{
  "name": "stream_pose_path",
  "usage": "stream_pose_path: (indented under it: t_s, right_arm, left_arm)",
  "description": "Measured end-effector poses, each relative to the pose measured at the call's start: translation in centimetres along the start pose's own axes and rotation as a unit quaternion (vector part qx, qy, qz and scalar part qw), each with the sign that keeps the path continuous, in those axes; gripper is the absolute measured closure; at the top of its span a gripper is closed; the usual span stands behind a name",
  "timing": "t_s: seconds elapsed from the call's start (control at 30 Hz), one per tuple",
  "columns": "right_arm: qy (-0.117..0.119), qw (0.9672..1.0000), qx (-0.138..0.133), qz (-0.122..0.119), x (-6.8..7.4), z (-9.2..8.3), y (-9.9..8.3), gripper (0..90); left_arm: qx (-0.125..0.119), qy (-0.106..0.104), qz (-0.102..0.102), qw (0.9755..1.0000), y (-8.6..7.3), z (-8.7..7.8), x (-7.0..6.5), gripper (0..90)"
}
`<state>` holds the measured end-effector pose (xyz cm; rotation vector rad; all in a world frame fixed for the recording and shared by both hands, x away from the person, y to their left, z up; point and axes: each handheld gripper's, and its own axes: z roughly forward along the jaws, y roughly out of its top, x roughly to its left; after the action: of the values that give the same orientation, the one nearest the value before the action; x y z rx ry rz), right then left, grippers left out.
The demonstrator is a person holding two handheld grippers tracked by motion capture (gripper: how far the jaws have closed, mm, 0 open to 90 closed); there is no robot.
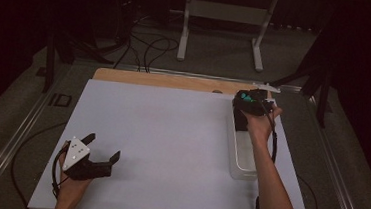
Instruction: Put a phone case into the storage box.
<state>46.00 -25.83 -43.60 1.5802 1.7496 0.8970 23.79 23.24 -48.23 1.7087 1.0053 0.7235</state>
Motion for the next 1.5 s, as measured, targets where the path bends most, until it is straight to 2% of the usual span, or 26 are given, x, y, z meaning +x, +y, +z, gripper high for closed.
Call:
stream_pose_path:
  t_s: [0.6,0.8,0.97,1.2,1.23,1.5]
  right_arm:
    - [-0.003,1.0000,0.005,0.002,-0.1,0.5,0.3,10.7]
    - [0.006,0.9999,-0.009,0.004,-0.2,0.0,0.6,8.2]
    - [0.010,0.9996,-0.025,0.001,-0.6,-1.1,1.0,8.2]
    - [0.019,0.9990,-0.036,-0.018,-0.6,-2.4,1.3,8.3]
    - [0.033,0.9985,-0.037,-0.025,-0.6,-3.0,1.4,8.3]
    - [0.069,0.9947,-0.048,-0.060,-0.4,-5.5,1.1,8.3]
  left_arm:
    - [-0.001,0.000,-0.001,1.0000,0.0,-0.1,0.1,0.4]
    - [-0.001,0.001,-0.001,1.0000,0.0,-0.1,0.1,0.4]
    - [-0.003,0.002,-0.002,1.0000,0.1,-0.2,0.1,0.4]
    - [-0.003,0.002,-0.001,1.0000,0.1,-0.1,0.1,0.4]
    - [-0.003,0.003,0.000,1.0000,0.1,-0.2,0.1,0.4]
    - [-0.004,0.002,-0.001,1.0000,0.1,-0.2,0.1,0.4]
